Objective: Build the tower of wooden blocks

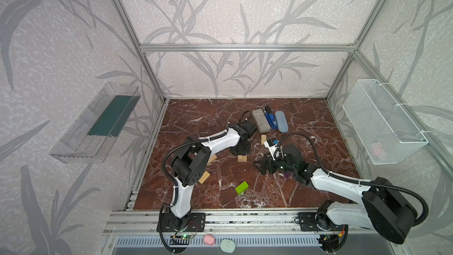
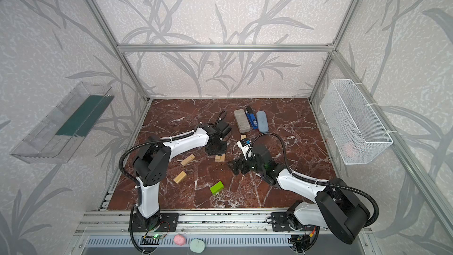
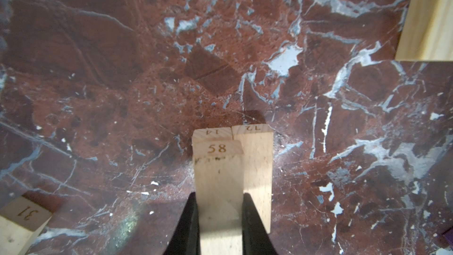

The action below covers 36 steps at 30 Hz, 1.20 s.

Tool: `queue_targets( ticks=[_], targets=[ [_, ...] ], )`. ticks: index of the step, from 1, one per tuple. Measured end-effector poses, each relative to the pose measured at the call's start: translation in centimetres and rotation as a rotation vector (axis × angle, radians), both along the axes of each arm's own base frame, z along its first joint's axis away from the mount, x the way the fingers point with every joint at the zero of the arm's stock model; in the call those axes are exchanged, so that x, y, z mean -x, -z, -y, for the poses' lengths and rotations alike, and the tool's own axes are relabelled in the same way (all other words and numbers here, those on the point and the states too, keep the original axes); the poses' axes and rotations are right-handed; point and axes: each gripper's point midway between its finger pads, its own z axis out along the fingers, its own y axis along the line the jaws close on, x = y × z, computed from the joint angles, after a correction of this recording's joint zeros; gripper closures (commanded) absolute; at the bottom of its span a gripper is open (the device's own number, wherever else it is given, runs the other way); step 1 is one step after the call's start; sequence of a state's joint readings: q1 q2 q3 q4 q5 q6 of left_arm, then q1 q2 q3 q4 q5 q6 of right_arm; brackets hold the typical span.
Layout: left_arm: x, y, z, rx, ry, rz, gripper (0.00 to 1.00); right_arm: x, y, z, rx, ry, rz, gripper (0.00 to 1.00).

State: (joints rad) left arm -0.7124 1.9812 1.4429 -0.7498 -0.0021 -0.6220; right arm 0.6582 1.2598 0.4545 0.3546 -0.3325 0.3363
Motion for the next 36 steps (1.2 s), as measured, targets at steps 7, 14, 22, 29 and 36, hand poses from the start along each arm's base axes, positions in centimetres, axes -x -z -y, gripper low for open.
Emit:
queue_targets(
  ticks=[7, 14, 22, 29, 36],
  targets=[
    [-0.01, 0.00, -0.02, -0.001, -0.001, 0.001, 0.94, 0.00, 0.00, 0.00, 0.000, 0.000, 0.000, 0.03],
    [-0.05, 0.01, -0.07, -0.004, -0.002, 0.003, 0.94, 0.00, 0.00, 0.00, 0.000, 0.000, 0.000, 0.03],
    [-0.01, 0.09, -0.09, -0.005, -0.002, 0.001, 0.94, -0.01, 0.00, 0.00, 0.000, 0.000, 0.000, 0.03],
    [0.28, 0.47, -0.35, -0.013, -0.003, -0.009, 0.93, -0.01, 0.00, 0.00, 0.000, 0.000, 0.000, 0.03],
    [0.28, 0.47, -0.33, -0.012, -0.003, -0.008, 0.93, -0.01, 0.00, 0.00, 0.000, 0.000, 0.000, 0.03]
  ],
)
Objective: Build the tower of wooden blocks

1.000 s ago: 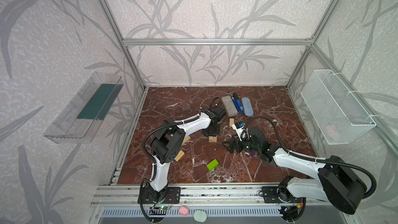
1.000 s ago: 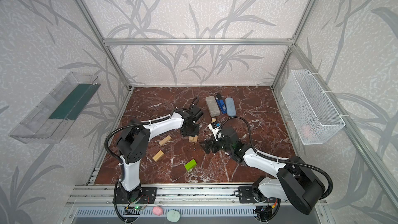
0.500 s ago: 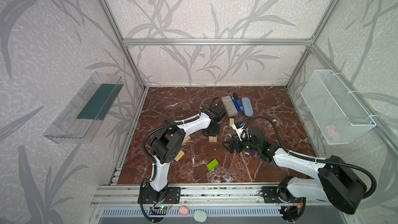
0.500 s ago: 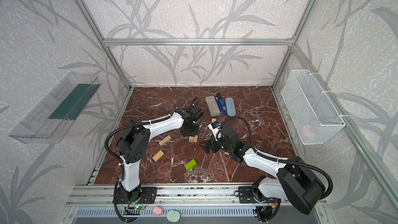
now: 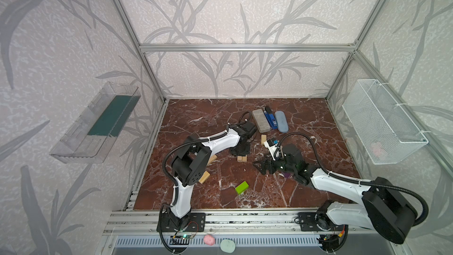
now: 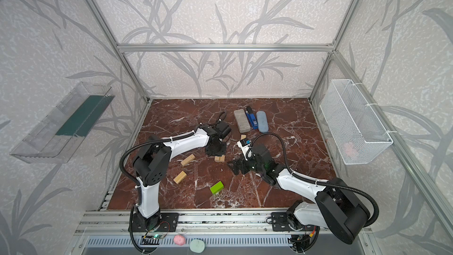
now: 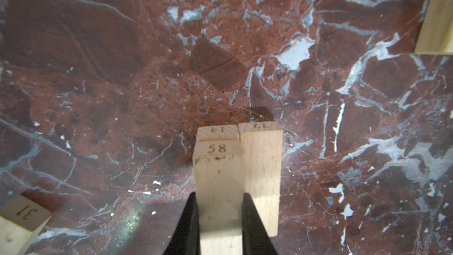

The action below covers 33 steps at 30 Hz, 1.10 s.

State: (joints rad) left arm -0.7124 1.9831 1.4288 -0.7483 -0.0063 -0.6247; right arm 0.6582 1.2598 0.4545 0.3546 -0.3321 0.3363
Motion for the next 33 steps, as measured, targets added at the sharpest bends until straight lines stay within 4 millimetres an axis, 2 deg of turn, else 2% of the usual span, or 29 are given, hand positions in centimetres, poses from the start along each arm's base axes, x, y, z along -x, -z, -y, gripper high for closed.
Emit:
queue_targets(
  ticks=[17, 24, 33],
  targets=[
    [-0.09, 0.05, 0.07, 0.001, -0.007, -0.001, 0.90, 0.00, 0.00, 0.00, 0.000, 0.000, 0.000, 0.03],
    [-0.12, 0.03, 0.10, 0.000, -0.008, -0.001, 0.80, 0.00, 0.00, 0.00, 0.000, 0.000, 0.000, 0.03],
    [-0.13, 0.06, 0.08, 0.000, -0.014, -0.003, 0.75, 0.00, 0.01, 0.00, 0.000, 0.000, 0.000, 0.03]
  ],
)
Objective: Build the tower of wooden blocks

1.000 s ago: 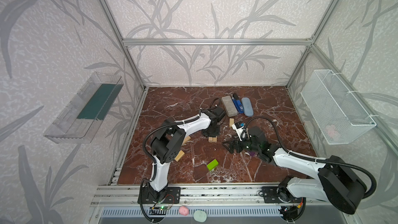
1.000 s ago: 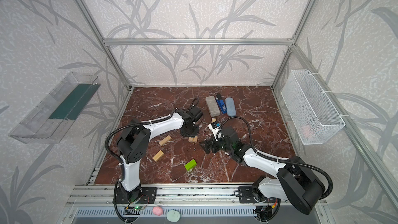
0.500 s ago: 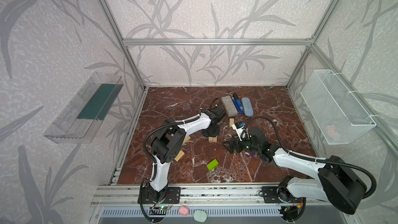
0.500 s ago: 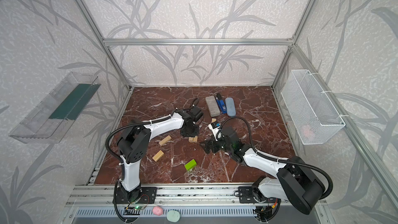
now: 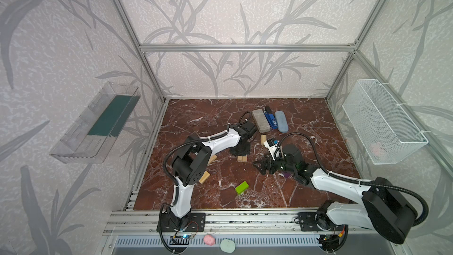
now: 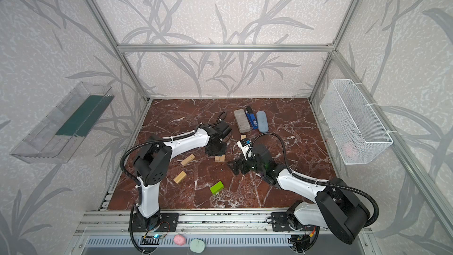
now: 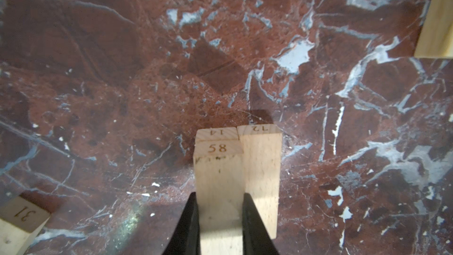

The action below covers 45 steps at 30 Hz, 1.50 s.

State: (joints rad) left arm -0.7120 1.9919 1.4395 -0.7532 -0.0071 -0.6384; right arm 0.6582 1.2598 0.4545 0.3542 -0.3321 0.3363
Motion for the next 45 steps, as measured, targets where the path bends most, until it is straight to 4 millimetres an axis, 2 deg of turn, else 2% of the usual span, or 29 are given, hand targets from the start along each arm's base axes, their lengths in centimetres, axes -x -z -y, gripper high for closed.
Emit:
queue_targets(
  ticks=[16, 29, 33, 38, 41, 45],
  targets=[
    [0.0, 0.1, -0.1, -0.002, -0.009, -0.001, 0.70, 0.0, 0.0, 0.0, 0.000, 0.000, 0.000, 0.03],
    [-0.1, -0.2, -0.2, -0.008, -0.017, 0.010, 0.58, 0.0, 0.0, 0.0, 0.000, -0.001, 0.002, 0.02],
    [-0.4, -1.7, -0.3, 0.011, -0.022, 0.040, 0.56, 0.0, -0.1, 0.0, 0.003, -0.004, 0.009, 0.02],
    [-0.6, -5.6, -1.0, 0.062, -0.038, 0.129, 0.55, 0.3, 0.1, 0.2, 0.026, -0.012, -0.009, 0.02],
    [-0.1, -8.2, -2.2, 0.091, -0.057, 0.190, 0.55, 0.3, -0.4, -0.1, 0.047, -0.020, -0.022, 0.02],
    [0.7, -10.4, -5.1, 0.119, -0.114, 0.264, 0.55, 0.0, -2.9, -1.9, 0.087, -0.040, -0.001, 0.02]
  ],
)
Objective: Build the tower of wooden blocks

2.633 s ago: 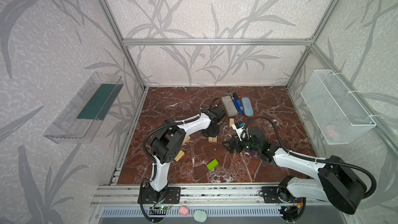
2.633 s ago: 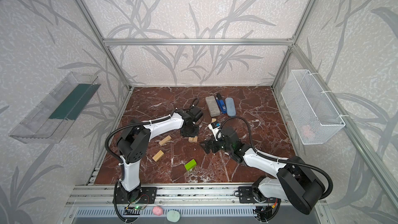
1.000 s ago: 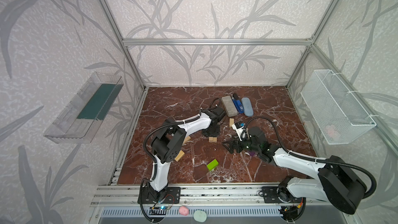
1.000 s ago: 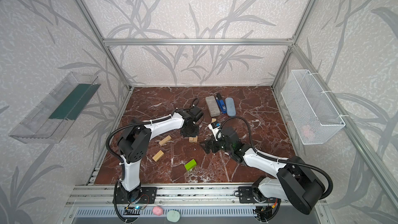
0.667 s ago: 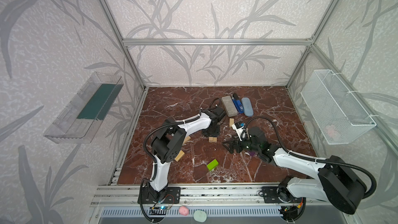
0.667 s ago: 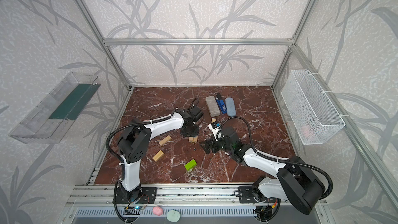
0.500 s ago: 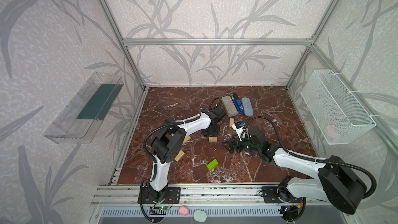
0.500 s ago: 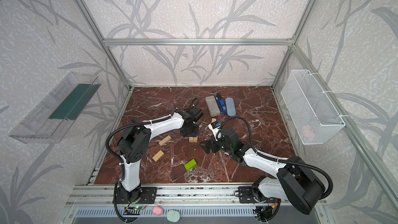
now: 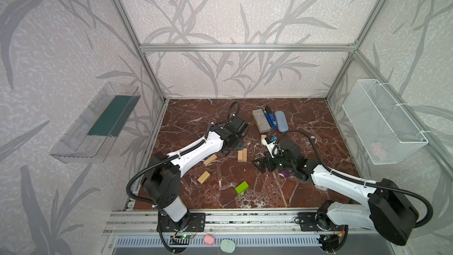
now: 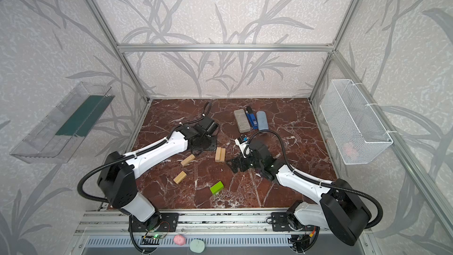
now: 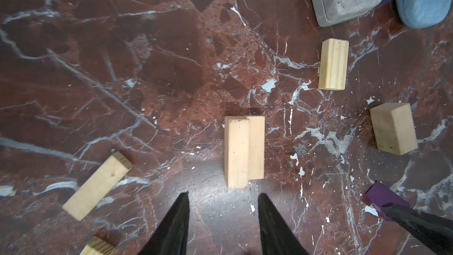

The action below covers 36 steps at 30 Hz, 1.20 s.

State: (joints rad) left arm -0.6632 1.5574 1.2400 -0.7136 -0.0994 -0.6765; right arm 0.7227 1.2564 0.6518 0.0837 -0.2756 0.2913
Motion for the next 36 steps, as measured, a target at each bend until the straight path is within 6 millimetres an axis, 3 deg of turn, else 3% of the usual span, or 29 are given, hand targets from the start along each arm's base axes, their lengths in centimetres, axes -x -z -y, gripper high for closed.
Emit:
queue_targets(
  ticks=[4, 8, 12, 19, 27, 36],
  targets=[
    [1.1, -1.4, -3.7, 0.009, -0.067, 0.062, 0.53, 0.1, -2.5, -3.4, 0.039, -0.046, 0.014, 0.02],
    [2.1, -2.6, -7.3, 0.033, -0.140, 0.113, 0.51, 1.4, -2.8, -7.0, 0.101, -0.094, -0.015, 0.04],
    [2.8, -4.1, -10.7, 0.050, -0.213, 0.168, 0.49, 2.2, -1.8, -10.0, 0.146, -0.096, -0.085, 0.09],
    [3.8, -5.6, -15.2, 0.035, -0.319, 0.209, 0.48, 1.8, 2.4, -13.6, 0.228, -0.005, -0.208, 0.13],
    [5.9, -6.5, -18.1, 0.035, -0.397, 0.236, 0.46, 1.6, 6.9, -17.6, 0.265, 0.080, -0.283, 0.22],
    [7.7, -7.6, -19.2, 0.037, -0.422, 0.268, 0.42, -0.6, 9.0, -20.6, 0.270, 0.160, -0.262, 0.25]
  ],
)
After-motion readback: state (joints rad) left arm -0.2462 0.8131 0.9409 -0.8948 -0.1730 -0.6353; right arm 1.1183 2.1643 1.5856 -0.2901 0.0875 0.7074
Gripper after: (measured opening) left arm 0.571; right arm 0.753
